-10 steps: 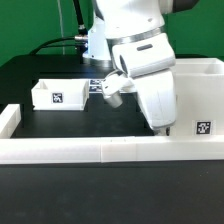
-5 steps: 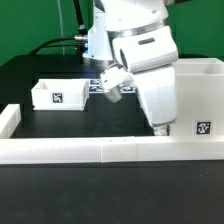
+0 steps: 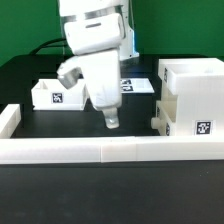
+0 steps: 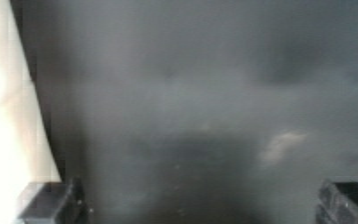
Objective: Assemble drawer
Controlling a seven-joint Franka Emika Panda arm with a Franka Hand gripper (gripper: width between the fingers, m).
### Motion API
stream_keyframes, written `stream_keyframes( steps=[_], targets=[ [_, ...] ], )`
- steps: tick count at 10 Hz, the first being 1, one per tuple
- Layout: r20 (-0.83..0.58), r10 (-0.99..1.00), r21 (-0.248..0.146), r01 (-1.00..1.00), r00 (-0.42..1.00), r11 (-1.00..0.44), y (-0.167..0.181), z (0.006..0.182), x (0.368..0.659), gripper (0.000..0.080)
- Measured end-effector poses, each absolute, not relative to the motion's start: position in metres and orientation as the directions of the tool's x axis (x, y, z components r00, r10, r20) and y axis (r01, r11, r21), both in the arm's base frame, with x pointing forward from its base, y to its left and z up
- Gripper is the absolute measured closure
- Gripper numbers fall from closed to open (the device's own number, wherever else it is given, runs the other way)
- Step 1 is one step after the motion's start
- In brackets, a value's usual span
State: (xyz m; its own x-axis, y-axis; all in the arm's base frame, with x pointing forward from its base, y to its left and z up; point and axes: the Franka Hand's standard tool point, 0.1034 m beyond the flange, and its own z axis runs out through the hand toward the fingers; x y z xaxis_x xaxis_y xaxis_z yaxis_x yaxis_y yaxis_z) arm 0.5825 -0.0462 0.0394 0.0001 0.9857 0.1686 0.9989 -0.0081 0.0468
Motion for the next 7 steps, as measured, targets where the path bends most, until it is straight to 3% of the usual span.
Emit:
stream_keyframes(
  steps=[3,7],
  targets=[
    [0.148,0.986,0.041,0.996,0.071,-0.078,-0.080,0.050,0.539,0.0150],
    [0.141,0.986,0.033,0.994,0.094,-0.099,-0.089,0.052,0.528,0.0150]
  ],
)
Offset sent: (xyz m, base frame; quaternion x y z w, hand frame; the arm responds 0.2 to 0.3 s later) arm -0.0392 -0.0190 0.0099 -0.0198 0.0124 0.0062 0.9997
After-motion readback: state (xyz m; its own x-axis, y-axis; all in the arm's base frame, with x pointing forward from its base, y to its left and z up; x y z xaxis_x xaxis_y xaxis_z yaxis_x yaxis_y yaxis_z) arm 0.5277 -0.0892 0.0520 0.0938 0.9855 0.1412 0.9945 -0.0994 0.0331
